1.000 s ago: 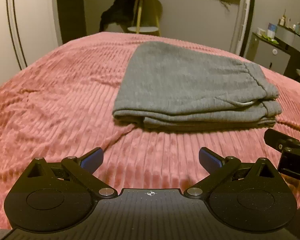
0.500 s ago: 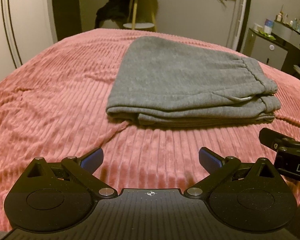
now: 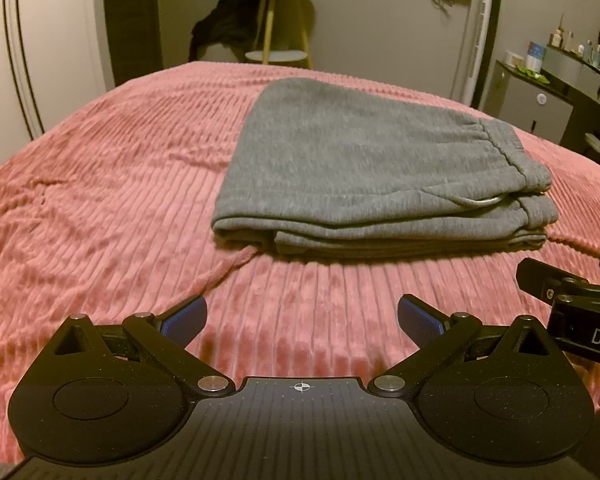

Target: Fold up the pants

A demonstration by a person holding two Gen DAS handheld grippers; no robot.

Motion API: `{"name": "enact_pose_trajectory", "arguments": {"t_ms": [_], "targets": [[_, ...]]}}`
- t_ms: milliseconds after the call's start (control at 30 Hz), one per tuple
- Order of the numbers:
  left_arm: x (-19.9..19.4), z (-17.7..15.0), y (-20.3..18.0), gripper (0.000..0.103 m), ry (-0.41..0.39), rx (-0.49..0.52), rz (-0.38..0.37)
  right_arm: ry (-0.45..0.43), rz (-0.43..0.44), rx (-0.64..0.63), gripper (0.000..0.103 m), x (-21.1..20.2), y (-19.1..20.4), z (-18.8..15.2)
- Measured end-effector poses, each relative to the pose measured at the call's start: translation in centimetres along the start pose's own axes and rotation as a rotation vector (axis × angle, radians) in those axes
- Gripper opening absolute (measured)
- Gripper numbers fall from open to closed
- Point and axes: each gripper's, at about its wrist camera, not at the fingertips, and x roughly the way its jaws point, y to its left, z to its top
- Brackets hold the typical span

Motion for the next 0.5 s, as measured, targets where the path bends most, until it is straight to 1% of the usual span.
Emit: {"name": "enact_pose_trajectory", "arguments": {"t_ms": [500], "targets": [[0.01,0.0,-0.03,0.103,0.0,-0.001,-0.001,0.0,0.007,0.01,0.099,0.01,-0.07,-0.02]]}}
